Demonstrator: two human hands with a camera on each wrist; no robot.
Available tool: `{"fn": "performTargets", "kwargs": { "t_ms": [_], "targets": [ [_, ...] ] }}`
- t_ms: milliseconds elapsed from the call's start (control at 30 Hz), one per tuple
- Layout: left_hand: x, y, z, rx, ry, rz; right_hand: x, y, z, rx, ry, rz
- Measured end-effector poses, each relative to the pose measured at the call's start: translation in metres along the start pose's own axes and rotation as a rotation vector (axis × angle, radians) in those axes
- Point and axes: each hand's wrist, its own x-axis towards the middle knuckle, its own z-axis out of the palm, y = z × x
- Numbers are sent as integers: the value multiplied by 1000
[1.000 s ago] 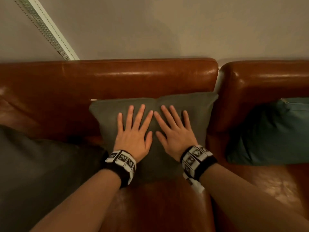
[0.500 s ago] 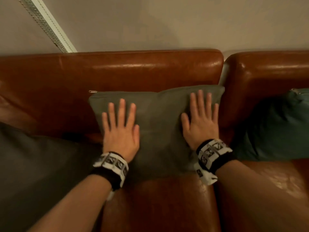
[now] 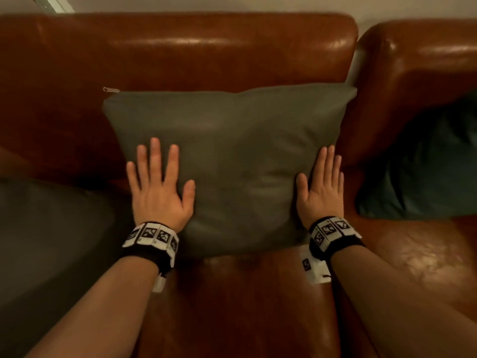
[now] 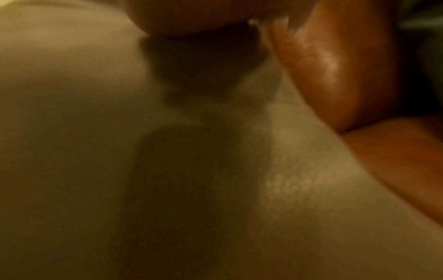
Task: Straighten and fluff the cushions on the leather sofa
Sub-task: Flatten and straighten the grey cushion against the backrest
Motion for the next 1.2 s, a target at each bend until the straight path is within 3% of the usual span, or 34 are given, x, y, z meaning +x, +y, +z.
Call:
{"fn": "performTargets", "kwargs": {
  "t_ms": [67, 100, 200, 267, 400, 533, 633, 733, 800, 867, 933, 1100, 1200],
  "targets": [
    [-13, 0, -5, -56, 47, -92, -6, 0, -11, 28, 30, 12],
    [-22, 7, -7, -82, 73, -90, -14, -4, -15, 22, 65, -57],
    [-52, 45, 8, -87, 50, 147, -47, -35, -5, -17, 139, -481],
    [-68, 66, 26, -43, 4, 206, -63, -50, 20, -96, 119, -608],
    [-85, 47, 49, 44, -99, 121, -69, -10, 47, -222, 58, -521],
    [-114, 7, 54, 73, -271, -3, -88, 39, 51, -178, -102, -147],
    [-125, 3, 39, 19, -264, -105, -94, 40, 35, -41, -123, 20],
    [-123, 31, 7, -79, -128, -107, -98, 15, 2, -7, 49, -141],
    [-120, 56, 0, -60, -149, 57, -103, -14, -4, -60, 88, -390],
    [-123, 68, 13, -8, -258, 196, -115, -35, 17, -183, 4, -632],
    [-125, 61, 33, 46, -365, 237, -121, -30, 44, -319, -123, -775],
    [-139, 14, 37, 104, -489, 361, -112, 45, 48, -518, -361, -776],
    [-150, -18, 28, 179, -565, 345, -107, 82, 26, -569, -382, -612]
  ]
}}
